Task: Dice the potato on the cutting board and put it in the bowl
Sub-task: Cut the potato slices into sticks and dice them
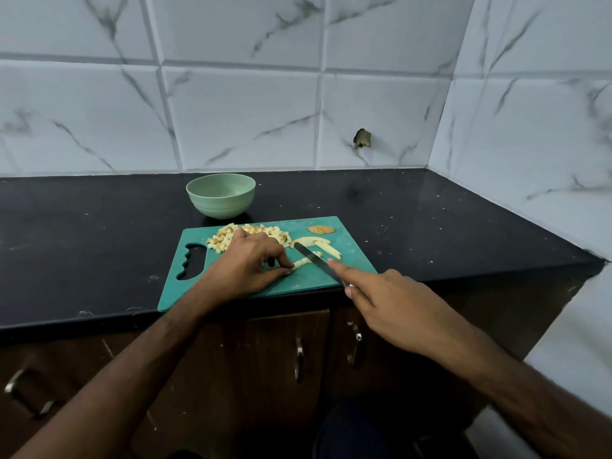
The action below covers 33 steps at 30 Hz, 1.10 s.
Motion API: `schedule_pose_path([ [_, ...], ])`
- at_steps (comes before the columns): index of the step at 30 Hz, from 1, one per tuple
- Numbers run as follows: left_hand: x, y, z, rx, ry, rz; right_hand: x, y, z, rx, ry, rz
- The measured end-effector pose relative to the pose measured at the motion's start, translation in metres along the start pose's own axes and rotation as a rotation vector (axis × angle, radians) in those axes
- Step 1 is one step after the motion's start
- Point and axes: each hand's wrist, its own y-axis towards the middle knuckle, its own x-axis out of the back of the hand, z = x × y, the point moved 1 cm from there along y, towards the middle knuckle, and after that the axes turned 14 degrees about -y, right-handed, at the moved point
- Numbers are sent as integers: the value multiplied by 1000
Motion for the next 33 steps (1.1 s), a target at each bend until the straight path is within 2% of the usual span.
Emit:
schedule_pose_path([
  [9, 1, 0, -1, 13, -7, -7, -9, -9, 8, 40, -12, 61],
  [16, 1, 1, 2, 43, -3, -16, 0, -7, 1, 14, 51, 0],
  [26, 1, 0, 6, 60, -23, -32, -6, -10, 4, 57, 66, 99],
  [31, -1, -1, 10, 80, 13, -53, 13, -7, -14, 55, 213, 218],
  [33, -1, 0, 11, 103, 16, -64, 23, -5, -27, 41, 316, 191],
])
